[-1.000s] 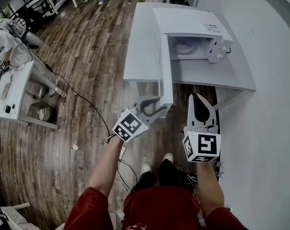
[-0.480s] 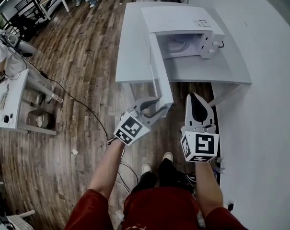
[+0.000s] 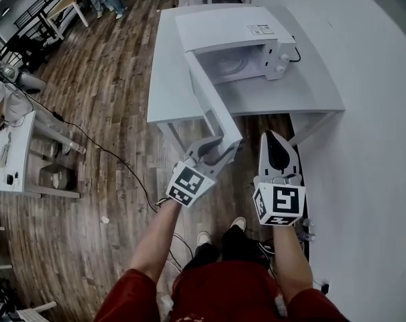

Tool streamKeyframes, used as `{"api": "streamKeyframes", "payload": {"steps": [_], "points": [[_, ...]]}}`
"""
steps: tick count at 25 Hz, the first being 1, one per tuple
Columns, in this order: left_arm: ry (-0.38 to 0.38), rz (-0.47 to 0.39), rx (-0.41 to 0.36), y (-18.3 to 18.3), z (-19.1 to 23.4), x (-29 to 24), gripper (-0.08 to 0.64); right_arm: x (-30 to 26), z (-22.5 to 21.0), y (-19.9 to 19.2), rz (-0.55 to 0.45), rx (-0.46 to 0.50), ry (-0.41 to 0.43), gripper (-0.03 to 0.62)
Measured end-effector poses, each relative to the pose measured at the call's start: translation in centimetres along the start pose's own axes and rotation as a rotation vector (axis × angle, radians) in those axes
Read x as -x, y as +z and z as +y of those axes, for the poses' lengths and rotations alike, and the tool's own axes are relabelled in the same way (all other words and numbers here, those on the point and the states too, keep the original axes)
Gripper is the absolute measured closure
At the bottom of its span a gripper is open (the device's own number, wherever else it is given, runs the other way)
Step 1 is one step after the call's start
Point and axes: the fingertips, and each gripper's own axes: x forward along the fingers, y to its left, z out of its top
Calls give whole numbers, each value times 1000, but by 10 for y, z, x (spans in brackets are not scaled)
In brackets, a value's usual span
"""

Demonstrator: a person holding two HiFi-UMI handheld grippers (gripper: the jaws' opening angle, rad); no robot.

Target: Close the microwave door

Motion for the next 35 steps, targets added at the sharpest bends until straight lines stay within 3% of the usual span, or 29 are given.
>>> {"api": "streamKeyframes", "payload": {"steps": [21,35], "points": [[250,0,68,20,-8,-92,407,-6,-101,-14,-21,-8,39,565],[347,-20,100,32,3,-155,408,-24,-161,-27,-10,-1,-16,565]]}}
